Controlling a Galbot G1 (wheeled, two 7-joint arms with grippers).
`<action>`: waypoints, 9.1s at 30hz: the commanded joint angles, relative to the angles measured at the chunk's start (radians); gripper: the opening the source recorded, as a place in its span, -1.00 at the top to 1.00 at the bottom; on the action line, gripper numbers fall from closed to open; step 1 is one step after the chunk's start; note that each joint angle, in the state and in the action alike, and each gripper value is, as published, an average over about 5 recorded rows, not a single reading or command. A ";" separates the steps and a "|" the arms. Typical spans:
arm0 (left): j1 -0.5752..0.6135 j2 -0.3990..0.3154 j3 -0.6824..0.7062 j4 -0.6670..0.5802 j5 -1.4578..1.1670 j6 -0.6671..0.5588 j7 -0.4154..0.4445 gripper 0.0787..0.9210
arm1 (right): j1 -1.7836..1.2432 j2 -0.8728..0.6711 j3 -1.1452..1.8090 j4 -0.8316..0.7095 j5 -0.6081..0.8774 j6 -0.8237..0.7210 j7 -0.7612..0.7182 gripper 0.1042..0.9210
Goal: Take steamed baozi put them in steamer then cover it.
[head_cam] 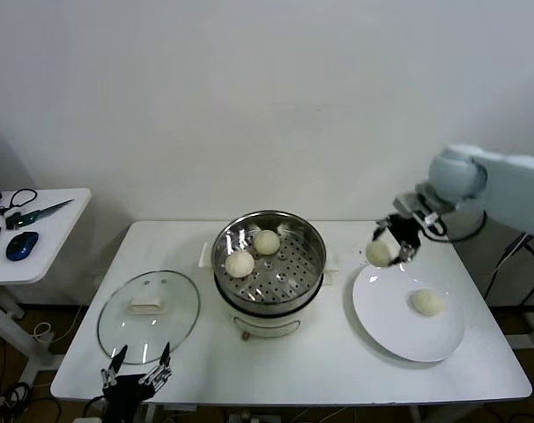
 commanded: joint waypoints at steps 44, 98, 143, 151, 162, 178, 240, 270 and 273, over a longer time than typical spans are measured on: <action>-0.018 -0.011 -0.022 -0.001 0.027 -0.002 -0.004 -0.77 | -0.334 0.461 0.106 0.027 -0.599 0.283 0.242 -0.74; -0.019 -0.018 -0.014 0.000 0.017 0.000 -0.007 -0.77 | -0.725 -0.220 0.401 -0.396 -0.246 -0.166 0.084 -0.76; -0.008 -0.022 -0.015 0.000 0.007 0.004 -0.009 -0.77 | -0.683 -0.114 0.372 -0.458 -0.209 -0.161 0.048 -0.43; -0.010 -0.021 -0.013 0.000 0.008 0.007 -0.009 -0.77 | -0.100 -0.075 -0.085 -0.245 0.121 -0.191 0.023 -0.43; -0.022 -0.014 -0.007 -0.001 0.008 0.011 -0.008 -0.77 | 0.253 0.160 -0.153 0.092 0.496 -0.353 0.095 -0.43; -0.030 0.003 -0.006 -0.001 -0.001 0.010 -0.007 -0.77 | -0.106 0.400 -0.077 -0.002 0.436 -0.474 0.289 -0.43; -0.155 0.035 -0.052 -0.002 -0.054 0.030 -0.087 -0.77 | -1.451 -0.438 1.626 0.198 0.441 -0.304 1.030 -0.76; -0.165 0.138 -0.047 0.066 0.230 -0.192 -0.066 -0.77 | -2.600 0.385 2.342 0.226 0.126 0.314 0.922 -0.76; -0.148 0.156 -0.047 0.074 0.344 -0.240 -0.114 -0.77 | -2.602 0.417 2.311 0.201 0.116 0.323 0.924 -0.76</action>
